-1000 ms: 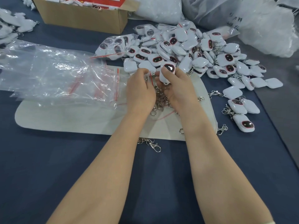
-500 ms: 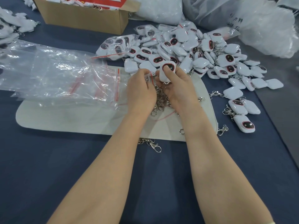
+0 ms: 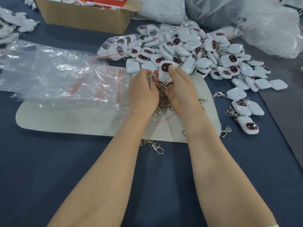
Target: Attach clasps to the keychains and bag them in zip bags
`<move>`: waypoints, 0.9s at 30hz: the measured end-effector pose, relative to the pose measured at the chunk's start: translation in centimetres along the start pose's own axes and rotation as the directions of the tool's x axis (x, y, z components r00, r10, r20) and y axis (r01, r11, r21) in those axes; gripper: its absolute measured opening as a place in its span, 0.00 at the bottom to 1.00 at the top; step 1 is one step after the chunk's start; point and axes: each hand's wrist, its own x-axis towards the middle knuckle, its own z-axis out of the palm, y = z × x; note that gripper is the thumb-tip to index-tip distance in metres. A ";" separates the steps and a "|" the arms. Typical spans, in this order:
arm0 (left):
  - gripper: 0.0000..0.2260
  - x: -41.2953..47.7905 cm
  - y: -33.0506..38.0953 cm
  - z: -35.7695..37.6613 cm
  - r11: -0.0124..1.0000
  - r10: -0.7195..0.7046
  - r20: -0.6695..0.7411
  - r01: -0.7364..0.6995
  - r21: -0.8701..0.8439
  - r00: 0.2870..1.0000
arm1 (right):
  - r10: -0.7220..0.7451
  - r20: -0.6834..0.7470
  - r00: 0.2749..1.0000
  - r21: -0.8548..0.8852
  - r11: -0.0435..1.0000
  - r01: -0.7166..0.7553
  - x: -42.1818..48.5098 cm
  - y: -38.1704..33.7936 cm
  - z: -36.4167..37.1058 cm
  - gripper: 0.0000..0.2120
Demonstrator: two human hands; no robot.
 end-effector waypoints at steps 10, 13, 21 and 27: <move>0.15 0.0 0.0 0.0 1.000 0.009 -0.003 -0.009 0.010 1.000 | -0.096 0.023 0.995 -0.161 0.982 0.099 0.0 0.4 -0.2 0.02; 0.15 0.1 -0.1 0.0 1.000 0.007 -0.005 -0.007 0.008 1.000 | -0.112 0.021 0.994 -0.186 0.976 0.113 0.0 0.4 -0.2 0.01; 0.15 0.2 -0.1 0.1 1.000 0.005 -0.004 -0.005 0.010 1.000 | -0.031 -0.004 1.000 -0.058 0.998 0.030 0.3 0.4 0.0 0.11; 0.14 0.1 -0.1 0.1 1.000 0.008 -0.010 -0.008 0.016 1.000 | -0.028 -0.013 1.000 -0.075 0.997 0.027 0.3 0.3 -0.1 0.10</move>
